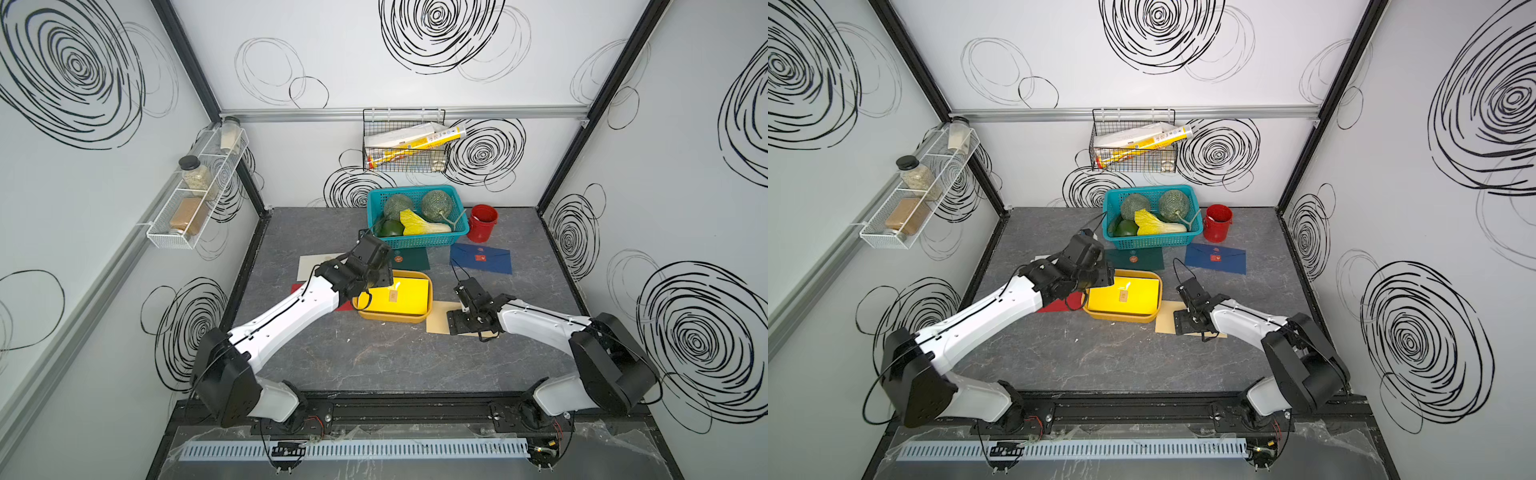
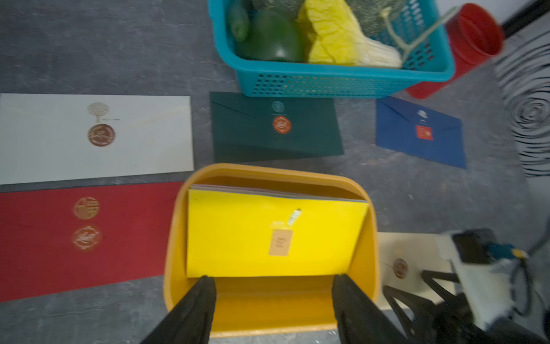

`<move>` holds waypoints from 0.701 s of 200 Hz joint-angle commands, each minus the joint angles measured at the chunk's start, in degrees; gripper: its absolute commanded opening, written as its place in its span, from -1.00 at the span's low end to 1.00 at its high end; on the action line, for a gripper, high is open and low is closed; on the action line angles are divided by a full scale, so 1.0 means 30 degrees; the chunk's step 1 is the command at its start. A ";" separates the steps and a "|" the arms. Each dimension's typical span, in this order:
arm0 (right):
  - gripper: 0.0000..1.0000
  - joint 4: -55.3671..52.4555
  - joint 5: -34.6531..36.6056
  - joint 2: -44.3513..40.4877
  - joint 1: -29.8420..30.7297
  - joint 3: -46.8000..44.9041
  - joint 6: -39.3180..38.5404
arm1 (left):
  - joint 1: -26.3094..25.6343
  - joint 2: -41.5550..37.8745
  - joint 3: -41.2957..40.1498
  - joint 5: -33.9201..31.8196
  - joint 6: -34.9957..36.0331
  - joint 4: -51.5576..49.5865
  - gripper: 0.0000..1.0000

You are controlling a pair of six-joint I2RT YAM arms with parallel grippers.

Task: Put the sealed envelopes into the storage box
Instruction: Move the envelope to the center of the board.

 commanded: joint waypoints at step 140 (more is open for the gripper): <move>0.94 -0.2660 0.1959 -0.2897 0.5116 0.0459 0.6356 | -0.2957 0.1556 -0.3209 0.1177 -0.4702 0.1733 0.41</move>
